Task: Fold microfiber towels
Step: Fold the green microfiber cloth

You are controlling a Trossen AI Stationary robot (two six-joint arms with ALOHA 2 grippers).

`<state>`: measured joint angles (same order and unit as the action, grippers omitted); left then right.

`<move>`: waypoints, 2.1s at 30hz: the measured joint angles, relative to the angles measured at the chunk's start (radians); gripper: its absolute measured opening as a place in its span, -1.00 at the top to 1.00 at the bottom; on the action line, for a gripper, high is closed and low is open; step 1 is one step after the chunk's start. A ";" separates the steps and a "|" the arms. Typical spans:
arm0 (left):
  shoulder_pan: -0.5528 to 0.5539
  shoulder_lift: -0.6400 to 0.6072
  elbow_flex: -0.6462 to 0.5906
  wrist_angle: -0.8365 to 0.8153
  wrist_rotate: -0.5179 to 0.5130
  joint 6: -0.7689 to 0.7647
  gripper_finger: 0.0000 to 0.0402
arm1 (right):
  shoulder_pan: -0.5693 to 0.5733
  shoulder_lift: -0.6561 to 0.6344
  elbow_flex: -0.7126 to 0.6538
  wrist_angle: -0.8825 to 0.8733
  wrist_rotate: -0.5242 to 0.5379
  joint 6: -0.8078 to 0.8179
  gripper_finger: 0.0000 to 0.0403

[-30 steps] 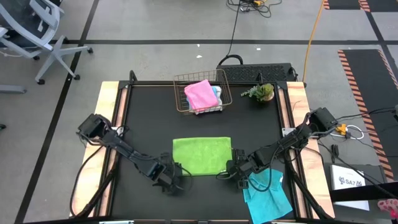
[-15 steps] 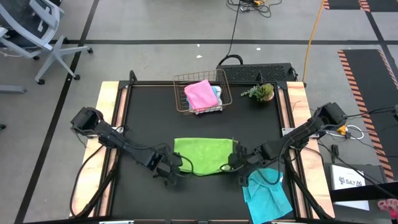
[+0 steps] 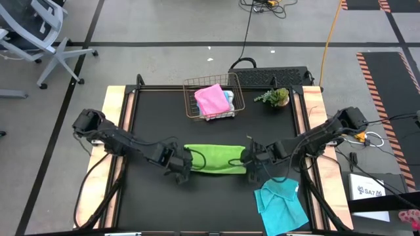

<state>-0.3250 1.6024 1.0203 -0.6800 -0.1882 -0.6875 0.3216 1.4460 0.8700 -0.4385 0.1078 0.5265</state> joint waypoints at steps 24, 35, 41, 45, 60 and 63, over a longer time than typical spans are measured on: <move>0.207 0.000 0.000 -0.057 -0.023 0.093 0.97 | -0.185 0.000 0.000 -0.098 0.003 -0.138 1.00; 0.249 0.000 0.000 -0.057 -0.024 0.131 0.95 | -0.225 0.000 0.000 -0.097 0.022 -0.172 1.00; 0.248 0.000 0.000 -0.057 -0.043 0.161 0.85 | -0.224 0.000 0.000 -0.098 0.021 -0.165 0.88; 0.248 0.000 0.000 -0.059 -0.094 0.162 0.62 | -0.225 0.000 0.000 -0.101 0.027 -0.165 0.73; 0.268 0.000 0.000 -0.161 -0.156 -0.144 0.39 | -0.216 -0.004 0.000 -0.036 0.034 -0.040 0.53; 0.233 0.000 0.000 -0.073 -0.105 -0.155 0.50 | -0.194 -0.004 0.000 0.059 -0.006 0.005 0.59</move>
<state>-0.0915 1.6024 1.0203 -0.7529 -0.2934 -0.8423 0.1276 1.4422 0.8700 -0.3792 0.1017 0.5318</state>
